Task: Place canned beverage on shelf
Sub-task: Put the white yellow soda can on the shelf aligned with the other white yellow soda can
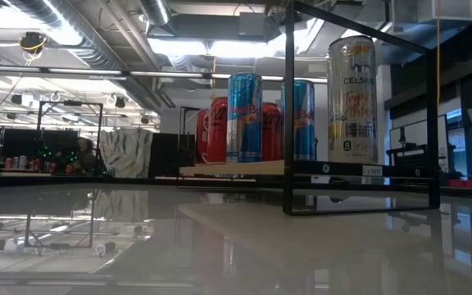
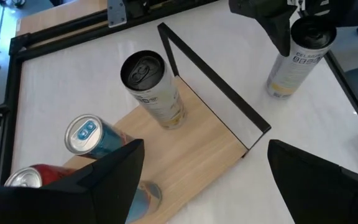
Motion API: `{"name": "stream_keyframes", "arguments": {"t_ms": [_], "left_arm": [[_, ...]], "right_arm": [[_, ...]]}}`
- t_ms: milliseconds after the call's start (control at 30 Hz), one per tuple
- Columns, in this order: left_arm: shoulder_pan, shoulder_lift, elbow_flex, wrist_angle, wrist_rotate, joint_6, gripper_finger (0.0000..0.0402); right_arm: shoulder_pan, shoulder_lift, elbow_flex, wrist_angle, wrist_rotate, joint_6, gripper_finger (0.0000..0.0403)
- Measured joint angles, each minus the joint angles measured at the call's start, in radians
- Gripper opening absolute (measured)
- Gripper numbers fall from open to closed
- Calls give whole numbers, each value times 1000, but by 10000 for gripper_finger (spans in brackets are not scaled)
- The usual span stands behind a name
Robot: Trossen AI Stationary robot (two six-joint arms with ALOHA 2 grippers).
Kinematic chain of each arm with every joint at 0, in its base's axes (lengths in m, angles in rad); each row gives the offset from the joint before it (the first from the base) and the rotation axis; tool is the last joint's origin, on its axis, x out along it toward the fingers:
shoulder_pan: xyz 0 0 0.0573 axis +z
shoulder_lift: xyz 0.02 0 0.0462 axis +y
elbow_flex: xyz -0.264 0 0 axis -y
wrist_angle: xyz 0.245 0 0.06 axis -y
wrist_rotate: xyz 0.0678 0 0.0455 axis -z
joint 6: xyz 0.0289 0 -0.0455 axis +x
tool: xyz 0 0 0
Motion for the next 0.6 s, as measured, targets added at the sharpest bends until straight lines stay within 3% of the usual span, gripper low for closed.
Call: {"name": "stream_keyframes", "arguments": {"t_ms": [600], "left_arm": [[1, 0, 0, 1, -1, 2, 328]], "right_arm": [[0, 88, 0, -26, -16, 26, 392]]}}
